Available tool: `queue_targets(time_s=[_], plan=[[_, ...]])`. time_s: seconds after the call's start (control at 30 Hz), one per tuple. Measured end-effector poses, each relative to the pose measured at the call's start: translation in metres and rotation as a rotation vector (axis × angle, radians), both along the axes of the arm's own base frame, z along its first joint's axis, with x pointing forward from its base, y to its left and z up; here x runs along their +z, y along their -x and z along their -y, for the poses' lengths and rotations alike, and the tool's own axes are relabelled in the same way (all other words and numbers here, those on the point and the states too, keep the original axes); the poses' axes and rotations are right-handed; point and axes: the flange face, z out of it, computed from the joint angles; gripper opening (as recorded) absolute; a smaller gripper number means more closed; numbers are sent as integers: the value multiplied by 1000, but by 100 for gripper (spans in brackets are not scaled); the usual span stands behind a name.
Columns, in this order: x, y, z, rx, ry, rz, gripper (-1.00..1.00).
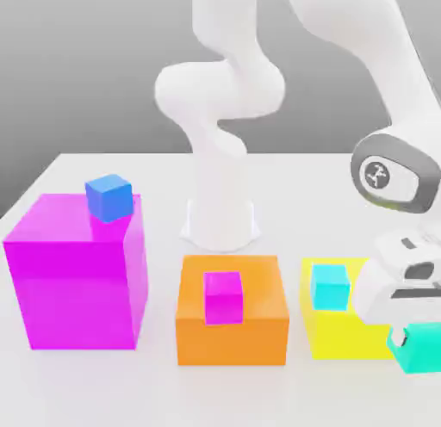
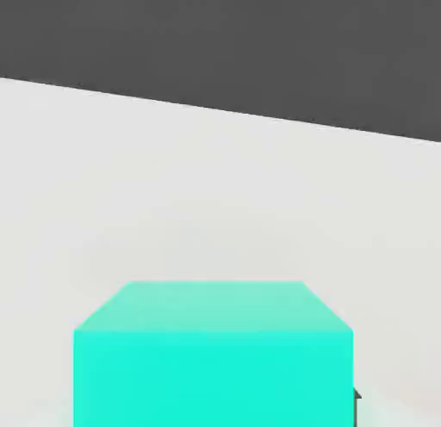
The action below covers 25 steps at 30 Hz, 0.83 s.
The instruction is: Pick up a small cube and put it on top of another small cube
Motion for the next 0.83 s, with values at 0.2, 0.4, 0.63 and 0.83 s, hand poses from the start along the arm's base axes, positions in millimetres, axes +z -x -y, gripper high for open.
queue_targets(time_s=[0.2,0.4,0.63,0.83], plan=[[45,5,96,-56,33,-8,-100],[86,36,165,-78,-12,-16,-100],[92,73,218,-94,-116,-7,-100],[56,75,220,-94,-118,-7,100]])
